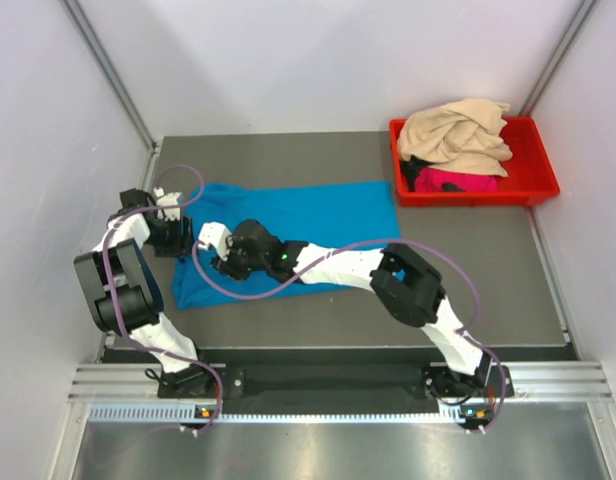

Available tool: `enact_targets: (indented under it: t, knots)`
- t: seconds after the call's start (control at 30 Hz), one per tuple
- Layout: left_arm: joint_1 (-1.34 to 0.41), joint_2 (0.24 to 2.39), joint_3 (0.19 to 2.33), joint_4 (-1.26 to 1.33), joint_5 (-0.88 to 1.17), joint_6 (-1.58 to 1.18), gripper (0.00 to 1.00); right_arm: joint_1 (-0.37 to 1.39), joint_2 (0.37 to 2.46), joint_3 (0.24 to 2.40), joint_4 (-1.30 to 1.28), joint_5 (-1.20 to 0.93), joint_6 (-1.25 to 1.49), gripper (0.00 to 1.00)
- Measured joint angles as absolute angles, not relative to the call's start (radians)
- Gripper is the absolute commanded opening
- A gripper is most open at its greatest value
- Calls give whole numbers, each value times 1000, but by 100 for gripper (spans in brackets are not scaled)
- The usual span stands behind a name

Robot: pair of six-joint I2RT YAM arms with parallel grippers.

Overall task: Fold and stack the t-shirts
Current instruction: Fold the tshirt

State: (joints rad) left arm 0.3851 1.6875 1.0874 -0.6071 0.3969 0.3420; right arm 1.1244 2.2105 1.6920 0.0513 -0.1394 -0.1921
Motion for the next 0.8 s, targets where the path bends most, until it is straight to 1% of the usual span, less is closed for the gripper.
enact_targets:
  t: [0.1, 0.17, 0.27, 0.5, 0.53, 0.57, 0.67, 0.7, 0.73, 0.8]
  knots:
    - [384, 1711, 1090, -576, 373, 320, 60, 1130, 2278, 1774, 5, -145, -202, 41]
    - [384, 1720, 1092, -567, 368, 310, 56, 1130, 2307, 1807, -15, -145, -202, 41]
    - [383, 1736, 1096, -551, 377, 302, 50, 1130, 2340, 1835, -37, -151, -200, 41]
    - [379, 1758, 1096, -541, 410, 289, 43, 1130, 2392, 1857, -84, -168, -198, 40]
    - [379, 1760, 1096, -539, 413, 287, 43, 1130, 2402, 1870, -99, -168, -198, 39]
    - [379, 1761, 1096, -537, 416, 286, 41, 1130, 2413, 1884, -103, -168, -198, 34]
    - [379, 1761, 1097, -533, 431, 286, 40, 1130, 2431, 1900, -108, -167, -188, 24]
    - [379, 1761, 1097, -530, 434, 285, 40, 1130, 2431, 1900, -109, -167, -187, 22]
    - [379, 1761, 1097, -527, 435, 284, 38, 1129, 2431, 1900, -107, -167, -183, 21]
    - [379, 1761, 1097, -523, 438, 281, 34, 1129, 2431, 1900, -105, -165, -178, 15]
